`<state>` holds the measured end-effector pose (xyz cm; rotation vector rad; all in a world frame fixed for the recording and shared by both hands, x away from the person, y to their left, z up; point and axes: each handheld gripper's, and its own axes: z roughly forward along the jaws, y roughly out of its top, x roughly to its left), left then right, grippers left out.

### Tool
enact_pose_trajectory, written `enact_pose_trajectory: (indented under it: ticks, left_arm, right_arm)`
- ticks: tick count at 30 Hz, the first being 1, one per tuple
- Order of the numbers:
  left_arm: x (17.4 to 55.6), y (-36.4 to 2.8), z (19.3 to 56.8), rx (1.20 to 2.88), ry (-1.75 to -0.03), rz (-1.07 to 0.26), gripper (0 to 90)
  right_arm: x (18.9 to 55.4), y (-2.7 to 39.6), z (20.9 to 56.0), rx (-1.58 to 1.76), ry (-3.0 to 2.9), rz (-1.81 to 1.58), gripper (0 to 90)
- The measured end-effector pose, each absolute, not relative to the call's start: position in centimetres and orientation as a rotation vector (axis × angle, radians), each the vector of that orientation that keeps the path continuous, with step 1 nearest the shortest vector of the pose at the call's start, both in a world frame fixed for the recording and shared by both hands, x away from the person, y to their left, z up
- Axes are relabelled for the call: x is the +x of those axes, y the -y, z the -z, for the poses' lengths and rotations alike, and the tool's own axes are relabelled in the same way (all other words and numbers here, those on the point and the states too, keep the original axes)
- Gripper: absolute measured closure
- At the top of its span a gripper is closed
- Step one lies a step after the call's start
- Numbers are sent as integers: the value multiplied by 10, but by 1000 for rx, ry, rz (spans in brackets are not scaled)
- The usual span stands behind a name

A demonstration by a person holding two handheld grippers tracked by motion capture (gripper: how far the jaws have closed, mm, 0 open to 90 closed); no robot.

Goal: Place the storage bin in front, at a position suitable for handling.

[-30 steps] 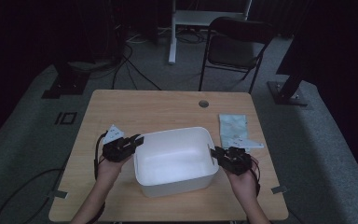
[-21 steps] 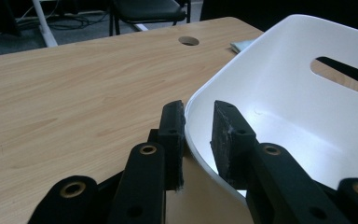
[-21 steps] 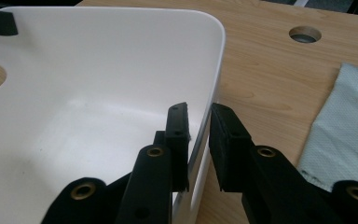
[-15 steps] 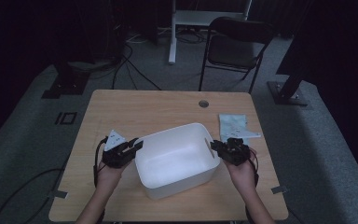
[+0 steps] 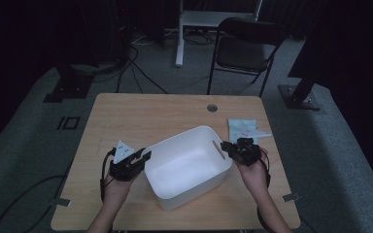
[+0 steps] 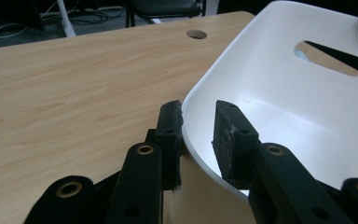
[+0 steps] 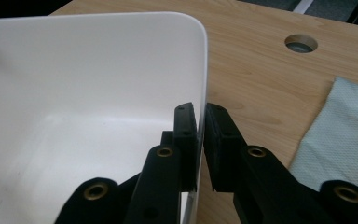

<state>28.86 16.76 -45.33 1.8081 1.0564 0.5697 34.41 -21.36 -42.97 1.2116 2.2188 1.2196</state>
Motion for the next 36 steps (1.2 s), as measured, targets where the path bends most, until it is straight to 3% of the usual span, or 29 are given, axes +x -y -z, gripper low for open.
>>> enact_pose_trajectory:
  ticks: [16,25,36]
  left_arm:
    - [293,-165,456,1802,-1061,-526,676]
    - [298,-168,452,1834,-1064,-556,805]
    - [308,-188,452,1860,-1016,-531,806]
  right_arm:
    - [346,216,432,1228,-2204,-1253,854]
    - [339,218,431,1235,-2208,-1268,849]
    - [322,208,434,1254,-2225,-1322,813]
